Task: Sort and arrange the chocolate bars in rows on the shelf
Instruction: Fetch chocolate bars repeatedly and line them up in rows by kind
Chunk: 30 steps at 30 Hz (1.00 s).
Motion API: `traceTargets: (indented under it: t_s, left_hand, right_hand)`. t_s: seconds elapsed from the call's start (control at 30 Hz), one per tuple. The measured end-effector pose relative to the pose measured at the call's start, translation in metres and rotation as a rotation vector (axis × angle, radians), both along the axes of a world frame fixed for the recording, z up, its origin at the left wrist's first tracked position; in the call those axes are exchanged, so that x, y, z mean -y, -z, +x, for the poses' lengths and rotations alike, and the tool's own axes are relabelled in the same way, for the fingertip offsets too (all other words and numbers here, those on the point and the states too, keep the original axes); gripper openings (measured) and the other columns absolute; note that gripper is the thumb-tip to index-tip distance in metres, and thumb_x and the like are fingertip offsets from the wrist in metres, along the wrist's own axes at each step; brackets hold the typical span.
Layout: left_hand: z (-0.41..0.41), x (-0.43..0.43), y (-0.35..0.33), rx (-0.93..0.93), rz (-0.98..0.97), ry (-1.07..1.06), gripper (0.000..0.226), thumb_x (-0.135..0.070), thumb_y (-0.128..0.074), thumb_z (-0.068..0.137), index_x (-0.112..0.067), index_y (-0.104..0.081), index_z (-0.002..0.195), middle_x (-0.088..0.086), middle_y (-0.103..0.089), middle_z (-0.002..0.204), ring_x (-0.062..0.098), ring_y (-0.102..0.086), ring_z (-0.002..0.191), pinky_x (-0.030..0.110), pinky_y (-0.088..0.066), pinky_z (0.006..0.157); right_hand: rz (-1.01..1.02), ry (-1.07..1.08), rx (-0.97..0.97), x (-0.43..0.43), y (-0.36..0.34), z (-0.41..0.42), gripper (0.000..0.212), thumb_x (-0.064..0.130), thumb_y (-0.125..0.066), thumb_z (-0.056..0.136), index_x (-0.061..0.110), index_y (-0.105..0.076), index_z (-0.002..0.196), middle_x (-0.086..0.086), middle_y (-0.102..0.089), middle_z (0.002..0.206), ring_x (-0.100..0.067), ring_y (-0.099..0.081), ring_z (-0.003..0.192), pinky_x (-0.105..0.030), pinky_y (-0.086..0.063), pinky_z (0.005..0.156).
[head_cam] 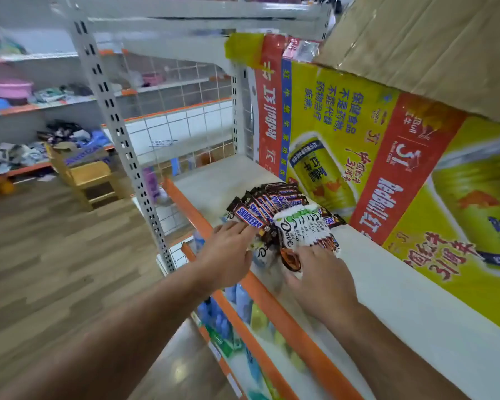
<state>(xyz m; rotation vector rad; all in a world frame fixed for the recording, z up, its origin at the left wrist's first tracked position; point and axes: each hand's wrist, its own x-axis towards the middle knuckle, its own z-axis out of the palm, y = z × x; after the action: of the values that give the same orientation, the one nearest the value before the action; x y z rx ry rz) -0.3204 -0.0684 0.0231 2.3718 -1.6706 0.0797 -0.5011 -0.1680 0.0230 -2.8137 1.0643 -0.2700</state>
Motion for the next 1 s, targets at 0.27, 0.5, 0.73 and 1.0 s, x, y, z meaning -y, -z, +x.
traceTargets:
  t_s: [0.27,0.5,0.73,1.0]
  left_hand:
    - [0.092,0.058,0.014,0.078,0.05,0.281,0.054,-0.018,-0.06,0.081,-0.023,-0.046,0.133,0.0,-0.05,0.135,0.023,-0.042,0.127,0.038,-0.032,0.108]
    - [0.139,0.089,0.003,0.044,0.108,0.583,0.028,-0.03,-0.069,0.077,-0.025,-0.054,0.101,-0.003,-0.047,0.1,0.019,-0.041,0.102,0.034,-0.041,0.084]
    - [0.152,0.089,0.0,-0.134,0.172,0.711,0.016,-0.027,-0.061,0.089,-0.024,-0.046,0.095,-0.005,-0.052,0.08,0.022,-0.052,0.078,0.033,-0.035,0.062]
    - [0.141,0.1,-0.014,-0.35,0.23,0.715,0.025,-0.028,-0.055,0.095,-0.02,-0.044,0.117,-0.001,-0.061,0.09,0.02,-0.058,0.075,0.032,-0.039,0.058]
  right_hand:
    - [0.014,0.272,-0.086,-0.006,0.01,0.044,0.047,0.057,-0.051,0.087,0.023,-0.042,0.118,0.001,-0.052,0.115,-0.022,-0.049,0.107,-0.035,-0.04,0.085]
    - [0.033,0.557,-0.137,-0.024,0.015,0.087,0.06,0.066,-0.06,0.078,0.018,-0.044,0.11,-0.003,-0.057,0.109,-0.026,-0.055,0.102,-0.037,-0.041,0.078]
    - [0.114,0.737,-0.078,-0.039,0.012,0.106,0.052,0.055,-0.066,0.075,0.016,-0.044,0.101,-0.006,-0.061,0.102,-0.028,-0.062,0.094,-0.035,-0.048,0.071]
    - [0.093,0.892,-0.105,-0.053,-0.004,0.092,0.034,0.033,-0.058,0.08,0.014,-0.046,0.106,-0.005,-0.063,0.099,-0.029,-0.062,0.094,-0.03,-0.039,0.063]
